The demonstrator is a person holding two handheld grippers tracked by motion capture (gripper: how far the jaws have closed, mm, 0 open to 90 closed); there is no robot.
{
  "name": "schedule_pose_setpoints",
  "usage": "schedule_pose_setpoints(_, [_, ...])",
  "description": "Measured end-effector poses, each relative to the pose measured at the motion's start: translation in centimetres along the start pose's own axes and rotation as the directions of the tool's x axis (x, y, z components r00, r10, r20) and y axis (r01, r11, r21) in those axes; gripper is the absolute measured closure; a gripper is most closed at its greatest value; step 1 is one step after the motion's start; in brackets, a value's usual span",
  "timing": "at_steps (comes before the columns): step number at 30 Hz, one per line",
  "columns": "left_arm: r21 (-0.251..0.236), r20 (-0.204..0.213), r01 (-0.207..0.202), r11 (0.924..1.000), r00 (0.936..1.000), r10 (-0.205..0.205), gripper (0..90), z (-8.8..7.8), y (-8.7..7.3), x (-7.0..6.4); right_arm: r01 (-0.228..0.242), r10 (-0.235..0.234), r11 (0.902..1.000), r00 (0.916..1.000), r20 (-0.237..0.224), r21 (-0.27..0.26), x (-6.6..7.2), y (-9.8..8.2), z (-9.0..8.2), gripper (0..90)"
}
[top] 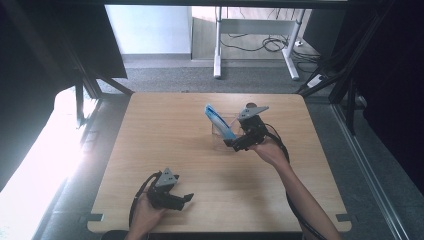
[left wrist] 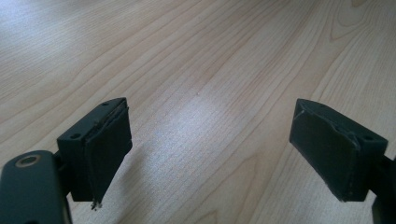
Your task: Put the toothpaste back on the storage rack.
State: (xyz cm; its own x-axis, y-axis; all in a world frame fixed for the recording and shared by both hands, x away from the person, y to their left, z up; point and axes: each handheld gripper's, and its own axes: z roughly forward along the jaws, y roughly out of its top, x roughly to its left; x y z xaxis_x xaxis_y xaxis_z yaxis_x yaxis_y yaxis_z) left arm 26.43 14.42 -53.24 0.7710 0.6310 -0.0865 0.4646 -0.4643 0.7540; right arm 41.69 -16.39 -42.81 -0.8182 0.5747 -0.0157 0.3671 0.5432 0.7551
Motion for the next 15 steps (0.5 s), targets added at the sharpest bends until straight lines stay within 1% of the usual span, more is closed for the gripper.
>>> schedule_pose_setpoints(6, [-0.001, -0.001, 0.005, 1.0000, 1.0000, -0.005, 13.1, 0.0, 0.0, 0.0, 0.005, -0.005, 1.0000, 1.0000, 0.005, 0.002, 0.2, -1.2, -0.8, 0.0])
schedule_pose_setpoints(15, [-0.002, -0.001, 0.006, 1.0000, 1.0000, -0.006, 13.2, 0.0, 0.0, 0.0, -0.013, 0.013, 0.9999, 0.9999, 0.006, 0.000, 0.4, -3.1, -1.7, 0.0])
